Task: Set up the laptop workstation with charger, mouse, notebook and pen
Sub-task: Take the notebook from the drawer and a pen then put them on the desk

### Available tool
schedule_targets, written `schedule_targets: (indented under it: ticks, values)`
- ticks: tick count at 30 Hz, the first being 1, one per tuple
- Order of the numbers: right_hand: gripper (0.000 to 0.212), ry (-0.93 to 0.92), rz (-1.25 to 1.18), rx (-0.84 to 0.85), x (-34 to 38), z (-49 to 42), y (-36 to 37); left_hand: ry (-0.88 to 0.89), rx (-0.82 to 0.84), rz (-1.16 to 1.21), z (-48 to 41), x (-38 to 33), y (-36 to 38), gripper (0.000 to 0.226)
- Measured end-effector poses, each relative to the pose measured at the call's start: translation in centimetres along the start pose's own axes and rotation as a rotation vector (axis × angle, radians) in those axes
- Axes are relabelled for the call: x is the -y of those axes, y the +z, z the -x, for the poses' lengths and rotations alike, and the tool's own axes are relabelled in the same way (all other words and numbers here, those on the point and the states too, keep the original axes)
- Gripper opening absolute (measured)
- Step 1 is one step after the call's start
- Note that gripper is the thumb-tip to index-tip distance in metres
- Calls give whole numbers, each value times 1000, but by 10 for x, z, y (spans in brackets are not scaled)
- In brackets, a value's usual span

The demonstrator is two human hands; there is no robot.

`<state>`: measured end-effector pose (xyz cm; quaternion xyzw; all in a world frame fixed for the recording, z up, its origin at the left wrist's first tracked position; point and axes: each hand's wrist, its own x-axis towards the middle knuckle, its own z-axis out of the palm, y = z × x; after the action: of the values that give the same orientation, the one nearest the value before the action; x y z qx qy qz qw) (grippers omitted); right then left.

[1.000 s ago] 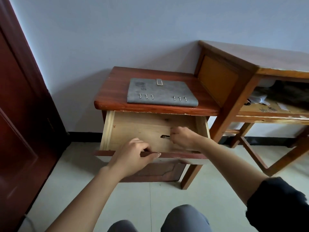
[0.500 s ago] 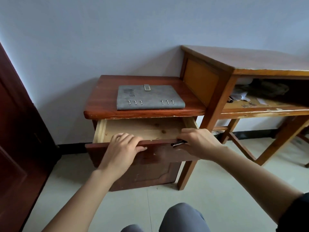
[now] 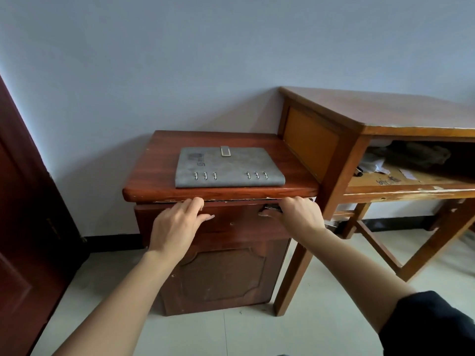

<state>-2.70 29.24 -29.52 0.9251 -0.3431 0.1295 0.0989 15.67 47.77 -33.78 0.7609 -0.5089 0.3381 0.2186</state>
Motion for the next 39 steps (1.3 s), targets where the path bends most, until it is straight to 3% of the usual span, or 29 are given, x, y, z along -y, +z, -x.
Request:
schedule_targets:
  ticks: [5,8,11,13,15,16,18,20,22,25,31,39]
  values:
    - [58,64,-107,-40,-5,-5,19,44,70,89,11,-1,17,42]
    - [37,54,-70,40,2,-4,30,-59,179,117,6,-6,24,36]
    - [40,46,-190,128,4,4,30,-161,319,177,6,-8,24,28]
    - [32,2,-273,119,0,9,15,-236,428,262,6,-9,15,27]
    - [19,-64,-421,25,-7,9,-6,-389,453,462,-1,-13,-1,19]
    - [24,-61,-507,-43,-9,7,-18,-482,432,594,-6,-16,-10,12]
    - [35,46,-677,-146,-12,-12,-40,-659,415,849,-22,-26,-24,10]
    - [41,194,-740,-108,-12,-46,-55,-866,487,1132,-42,-37,-33,21]
    - [43,254,-596,9,-9,-82,-56,-1082,568,1342,-58,-49,-37,36]
    - [37,189,-353,132,-3,-121,-44,-1292,579,1482,-70,-62,-34,52]
    - [44,0,-237,319,2,-161,-34,-1282,547,1376,-78,-63,-33,62]
    - [52,-25,-175,390,-1,-164,-36,-1233,523,1318,-72,-61,-34,64]
